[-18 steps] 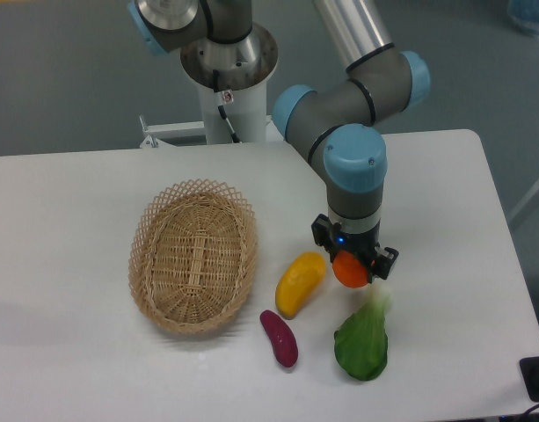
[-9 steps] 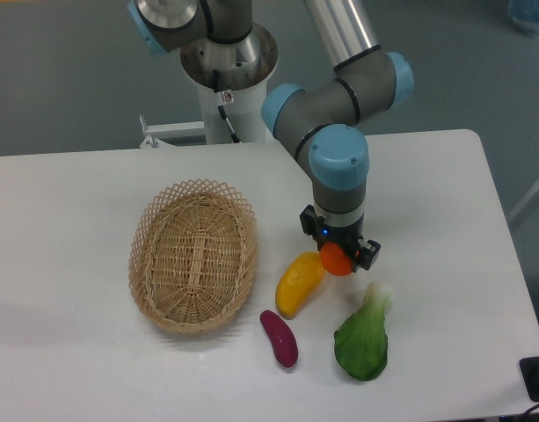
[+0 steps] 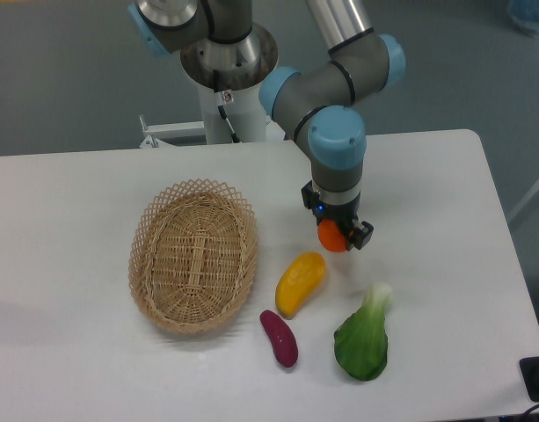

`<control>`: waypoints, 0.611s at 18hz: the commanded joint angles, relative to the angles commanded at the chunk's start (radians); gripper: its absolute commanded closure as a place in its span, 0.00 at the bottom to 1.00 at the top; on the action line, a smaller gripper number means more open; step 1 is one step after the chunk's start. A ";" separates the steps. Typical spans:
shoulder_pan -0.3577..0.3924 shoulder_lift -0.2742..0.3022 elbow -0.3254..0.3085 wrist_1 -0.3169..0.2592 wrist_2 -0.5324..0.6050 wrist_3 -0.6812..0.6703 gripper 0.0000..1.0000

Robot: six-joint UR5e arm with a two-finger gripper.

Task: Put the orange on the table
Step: 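Lower the held orange onto the table beside the mango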

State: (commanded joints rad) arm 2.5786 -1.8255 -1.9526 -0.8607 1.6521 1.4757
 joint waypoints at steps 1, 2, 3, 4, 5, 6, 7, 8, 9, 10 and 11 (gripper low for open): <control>-0.002 0.005 -0.020 0.021 0.000 0.000 0.58; -0.003 0.011 -0.041 0.041 0.000 0.002 0.58; -0.002 0.015 -0.069 0.064 0.002 0.002 0.58; -0.002 0.018 -0.083 0.074 0.002 0.003 0.58; -0.003 0.021 -0.091 0.084 0.002 0.003 0.58; -0.003 0.021 -0.094 0.092 0.003 0.003 0.58; -0.003 0.021 -0.095 0.092 0.005 0.002 0.57; -0.003 0.021 -0.101 0.092 0.005 0.003 0.55; -0.003 0.021 -0.106 0.094 0.005 0.003 0.55; -0.002 0.021 -0.114 0.094 0.005 0.003 0.55; 0.000 0.021 -0.115 0.094 0.005 0.003 0.54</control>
State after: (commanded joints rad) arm 2.5786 -1.8040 -2.0678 -0.7670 1.6567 1.4788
